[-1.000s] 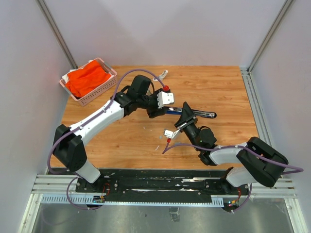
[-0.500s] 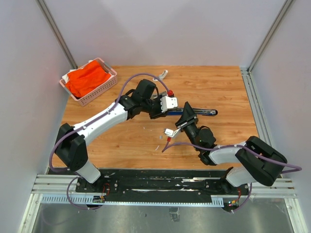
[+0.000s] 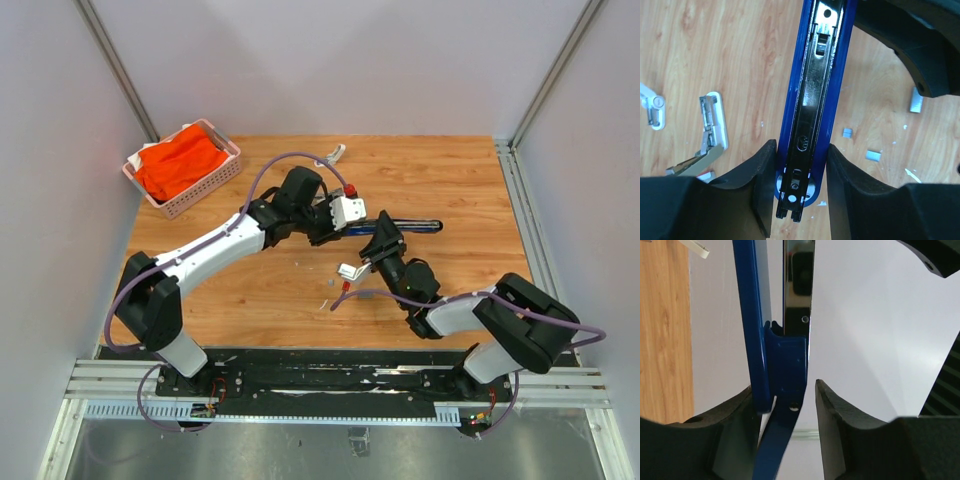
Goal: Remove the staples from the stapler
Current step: Place the stapler at the center of the board.
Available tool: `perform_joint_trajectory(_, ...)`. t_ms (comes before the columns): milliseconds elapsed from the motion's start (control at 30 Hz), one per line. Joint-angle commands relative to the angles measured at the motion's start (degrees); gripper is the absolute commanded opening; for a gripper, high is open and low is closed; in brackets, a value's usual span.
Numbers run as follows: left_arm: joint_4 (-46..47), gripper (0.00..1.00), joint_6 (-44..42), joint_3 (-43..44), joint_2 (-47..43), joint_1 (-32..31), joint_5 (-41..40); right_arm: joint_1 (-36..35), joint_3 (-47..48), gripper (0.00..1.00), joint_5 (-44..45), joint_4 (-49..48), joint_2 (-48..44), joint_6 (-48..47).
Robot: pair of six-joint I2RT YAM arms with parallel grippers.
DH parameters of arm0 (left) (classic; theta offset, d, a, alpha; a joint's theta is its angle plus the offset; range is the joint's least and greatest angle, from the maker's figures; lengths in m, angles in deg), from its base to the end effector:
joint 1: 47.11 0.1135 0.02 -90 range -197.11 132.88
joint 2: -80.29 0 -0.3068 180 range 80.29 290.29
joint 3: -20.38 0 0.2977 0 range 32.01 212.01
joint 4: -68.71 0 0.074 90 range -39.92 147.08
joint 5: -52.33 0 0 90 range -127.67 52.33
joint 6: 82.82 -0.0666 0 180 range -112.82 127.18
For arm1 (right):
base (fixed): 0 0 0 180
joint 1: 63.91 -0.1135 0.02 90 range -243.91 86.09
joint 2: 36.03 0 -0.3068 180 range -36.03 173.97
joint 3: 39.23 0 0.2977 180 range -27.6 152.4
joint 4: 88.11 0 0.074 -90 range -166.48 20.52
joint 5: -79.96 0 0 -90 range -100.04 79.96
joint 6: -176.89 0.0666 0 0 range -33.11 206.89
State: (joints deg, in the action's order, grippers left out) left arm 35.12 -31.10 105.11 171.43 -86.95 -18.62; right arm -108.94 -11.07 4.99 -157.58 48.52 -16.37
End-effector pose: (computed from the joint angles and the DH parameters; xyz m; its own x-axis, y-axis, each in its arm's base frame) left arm 0.3138 -0.2902 0.2990 0.1066 0.6737 -0.7313 0.9318 0.1889 0.3099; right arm 0.2174 0.1932 0.2023 0.4546 -0.8750 0.1663 0.2715 -0.0417 -0.9615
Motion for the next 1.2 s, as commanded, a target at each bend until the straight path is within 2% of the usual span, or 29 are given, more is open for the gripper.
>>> perform_joint_trajectory(0, 8.40, 0.00, 2.31, -0.51, 1.64, 0.37, -6.70, 1.38, 1.98, 0.48, -1.02, -7.24, 1.69, 4.92)
perform_joint_trajectory(200, 9.45, 0.00, 2.25, -0.31, 6.10, 0.34, -11.04, 4.28, 4.08, 0.50, -2.09, -7.81, 7.09, 8.96)
perform_joint_trajectory(433, 11.56, 0.00, 3.10, -0.05, 8.70, 0.34, -11.90, 6.38, 6.58, 0.51, -2.93, -8.13, 13.26, 10.59)
perform_joint_trajectory(767, 12.11, 0.00, 3.01, 1.09, 12.67, 0.29, -14.08, 8.29, 11.37, 0.52, -3.91, -8.69, 23.01, 9.33)
perform_joint_trajectory(1167, 13.07, 0.00, 3.05, 1.46, 15.72, 0.36, -17.07, 8.64, 14.17, 0.56, -4.36, -8.88, 30.44, 8.79)
